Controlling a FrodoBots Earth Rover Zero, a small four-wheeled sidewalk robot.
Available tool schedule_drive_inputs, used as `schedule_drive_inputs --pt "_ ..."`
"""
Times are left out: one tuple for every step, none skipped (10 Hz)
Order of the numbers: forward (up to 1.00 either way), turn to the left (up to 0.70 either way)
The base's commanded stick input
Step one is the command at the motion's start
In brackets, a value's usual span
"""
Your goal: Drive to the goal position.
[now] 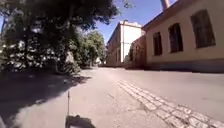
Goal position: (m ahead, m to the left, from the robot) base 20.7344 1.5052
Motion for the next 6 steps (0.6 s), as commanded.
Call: schedule_drive_inputs --pt "0.7 0.0" --pt "0.7 0.0" --pt "0.7 0.0" --pt "0.7 0.0" --pt "0.7 0.0" --pt "0.7 0.0"
